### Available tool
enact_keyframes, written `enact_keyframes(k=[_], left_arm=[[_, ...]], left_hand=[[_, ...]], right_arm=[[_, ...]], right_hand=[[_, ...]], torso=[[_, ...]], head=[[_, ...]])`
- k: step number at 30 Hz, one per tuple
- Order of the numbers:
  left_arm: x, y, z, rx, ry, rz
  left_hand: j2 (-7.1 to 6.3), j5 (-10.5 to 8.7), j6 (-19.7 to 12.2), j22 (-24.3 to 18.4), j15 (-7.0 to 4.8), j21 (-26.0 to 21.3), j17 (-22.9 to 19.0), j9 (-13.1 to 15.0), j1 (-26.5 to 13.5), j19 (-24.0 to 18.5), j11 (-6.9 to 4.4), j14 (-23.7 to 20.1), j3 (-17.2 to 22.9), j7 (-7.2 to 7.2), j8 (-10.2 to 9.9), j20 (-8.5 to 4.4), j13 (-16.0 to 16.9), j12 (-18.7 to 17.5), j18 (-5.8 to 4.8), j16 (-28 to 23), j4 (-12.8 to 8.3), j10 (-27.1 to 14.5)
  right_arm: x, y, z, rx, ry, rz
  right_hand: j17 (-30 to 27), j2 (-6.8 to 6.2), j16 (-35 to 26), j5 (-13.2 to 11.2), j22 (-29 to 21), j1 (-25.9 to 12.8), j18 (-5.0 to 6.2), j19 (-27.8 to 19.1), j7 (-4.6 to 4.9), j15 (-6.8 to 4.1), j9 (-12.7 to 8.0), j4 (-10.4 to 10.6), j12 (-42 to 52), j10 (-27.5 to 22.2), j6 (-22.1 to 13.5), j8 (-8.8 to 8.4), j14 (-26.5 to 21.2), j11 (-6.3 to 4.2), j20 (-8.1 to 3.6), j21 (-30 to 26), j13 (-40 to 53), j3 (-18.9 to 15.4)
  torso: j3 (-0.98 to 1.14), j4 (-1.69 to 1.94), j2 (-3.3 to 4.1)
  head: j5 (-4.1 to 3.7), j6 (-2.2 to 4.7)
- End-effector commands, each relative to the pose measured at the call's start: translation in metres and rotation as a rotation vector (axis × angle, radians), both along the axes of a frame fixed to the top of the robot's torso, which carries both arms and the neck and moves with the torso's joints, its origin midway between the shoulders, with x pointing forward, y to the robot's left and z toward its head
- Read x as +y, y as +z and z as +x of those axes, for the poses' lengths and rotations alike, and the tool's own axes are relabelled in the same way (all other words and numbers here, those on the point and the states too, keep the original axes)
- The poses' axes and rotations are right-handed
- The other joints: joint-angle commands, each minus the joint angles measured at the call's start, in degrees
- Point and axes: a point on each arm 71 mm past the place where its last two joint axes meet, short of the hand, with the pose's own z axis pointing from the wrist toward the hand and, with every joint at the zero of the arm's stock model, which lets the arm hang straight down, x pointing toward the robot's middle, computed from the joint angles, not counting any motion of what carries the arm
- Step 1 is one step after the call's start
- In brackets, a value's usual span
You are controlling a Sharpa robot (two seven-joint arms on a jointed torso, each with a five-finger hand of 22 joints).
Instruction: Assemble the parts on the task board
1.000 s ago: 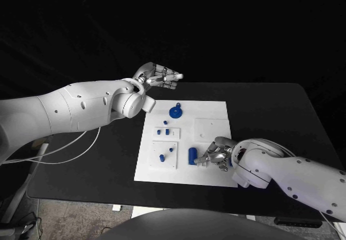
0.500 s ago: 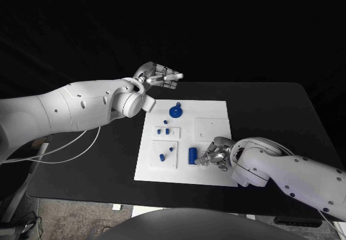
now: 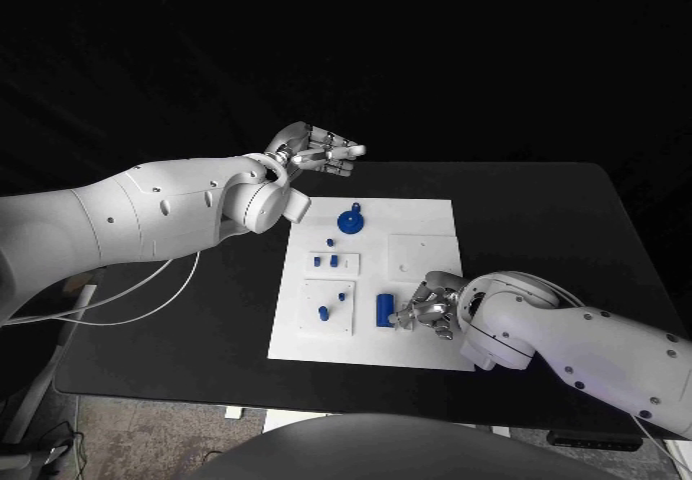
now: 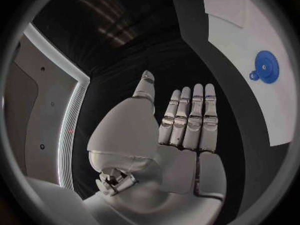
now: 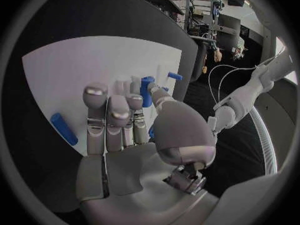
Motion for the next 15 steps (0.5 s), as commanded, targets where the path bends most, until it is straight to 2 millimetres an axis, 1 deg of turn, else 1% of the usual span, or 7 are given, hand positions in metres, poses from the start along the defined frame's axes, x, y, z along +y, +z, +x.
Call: enact_keyframes(k=[1,6,9,11,12,13,15], left_arm=[[-0.002,0.001,0.000,0.002,-0.014,-0.011],[-0.002,0.001,0.000,0.003,-0.014,-0.010],[-0.002,0.001,0.000,0.003,-0.014,-0.010],[-0.002,0.001,0.000,0.003,-0.013,-0.010],[-0.001,0.001,0.000,0.003,-0.012,-0.010],[-0.001,0.001,0.000,0.003,-0.011,-0.009],[0.000,0.001,0.000,0.003,-0.009,-0.009]], left_hand=[[-0.08,0.34,-0.47,-0.06,0.22,0.37,-0.05,0.00,-0.33,0.06,0.02,-0.29,0.02,-0.06,0.34,0.20,0.04,0.20,0.56,-0.24,0.41,-0.57],[0.00,0.35,-0.59,-0.06,0.24,0.36,-0.05,0.00,-0.35,0.04,0.05,-0.34,0.02,-0.02,0.35,0.22,0.05,0.20,0.57,-0.25,0.43,-0.62],[0.00,0.35,-0.59,-0.06,0.24,0.36,-0.05,0.00,-0.35,0.04,0.05,-0.34,0.02,-0.02,0.35,0.22,0.05,0.20,0.57,-0.25,0.43,-0.62],[0.00,0.35,-0.59,-0.06,0.24,0.36,-0.05,0.00,-0.35,0.04,0.05,-0.34,0.02,-0.02,0.35,0.22,0.05,0.20,0.57,-0.25,0.43,-0.62],[0.00,0.35,-0.59,-0.06,0.24,0.36,-0.05,0.00,-0.35,0.04,0.05,-0.34,0.02,-0.02,0.35,0.22,0.05,0.20,0.57,-0.25,0.43,-0.62],[0.00,0.35,-0.59,-0.06,0.24,0.36,-0.05,0.00,-0.35,0.04,0.05,-0.34,0.02,-0.02,0.35,0.22,0.05,0.20,0.57,-0.25,0.43,-0.62],[0.00,0.35,-0.59,-0.06,0.24,0.36,-0.05,0.00,-0.35,0.04,0.05,-0.34,0.02,-0.02,0.35,0.22,0.05,0.20,0.57,-0.25,0.43,-0.62]], right_arm=[[-0.002,-0.005,-0.002,0.011,0.004,-0.030],[-0.005,-0.004,-0.001,0.003,-0.005,-0.020],[-0.008,-0.003,-0.002,-0.001,-0.013,-0.002],[-0.011,-0.002,-0.002,-0.003,-0.019,0.019],[-0.012,-0.001,-0.003,-0.004,-0.022,0.032],[-0.014,0.001,-0.003,-0.007,-0.025,0.045],[-0.017,0.006,-0.002,-0.014,-0.032,0.068]], right_hand=[[-0.05,0.05,0.22,0.21,4.72,-0.36,-0.84,2.37,0.18,-0.35,-0.12,0.04,0.01,0.36,0.20,-0.16,-0.10,-0.21,-0.48,0.26,0.04,0.07],[-0.12,-0.43,0.19,0.29,4.70,-1.00,-0.85,2.34,0.23,-0.35,-0.14,0.18,-0.05,0.32,0.18,-0.17,-0.12,-0.17,-0.49,0.18,0.06,-0.23],[-0.38,-2.43,-0.06,-0.32,4.67,-1.12,-0.79,2.28,0.37,-0.31,-0.08,2.48,-0.06,0.22,0.07,-0.13,-0.19,-0.08,-0.47,-0.02,0.19,-0.16],[-0.42,-3.37,-0.09,0.55,4.65,-1.19,-0.74,2.28,0.83,-0.16,-0.20,3.70,-0.13,0.10,-1.11,-0.16,-0.18,0.21,-0.38,-0.13,0.20,-1.40],[-0.46,-3.23,-0.14,1.69,4.62,-1.08,-0.67,2.25,1.04,-0.06,-0.24,3.90,-0.13,0.04,-1.81,-0.10,-0.20,0.35,-0.28,-0.28,0.23,-2.95],[-0.50,-2.61,-0.16,2.23,4.62,-0.60,-0.53,2.27,1.09,0.00,-0.10,3.97,-0.07,0.01,-2.14,-0.12,-0.19,0.36,-0.19,-0.31,0.28,-5.14],[-0.55,-2.19,-0.20,2.09,4.63,-0.06,-0.44,2.28,1.16,0.06,0.12,4.39,-0.06,-0.02,-2.39,-0.14,-0.20,0.43,-0.11,-0.37,0.27,-7.21]], torso=[[-0.01,0.00,0.00],[0.01,-0.01,0.00],[0.04,0.01,0.00],[0.08,0.00,-0.01],[0.10,-0.03,-0.02],[0.13,-0.06,-0.04],[0.11,-0.10,-0.06]], head=[[-0.01,-0.02],[-0.10,0.07],[-0.26,0.11],[-0.37,0.18],[-0.44,0.22],[-0.54,0.32],[-0.67,0.41]])
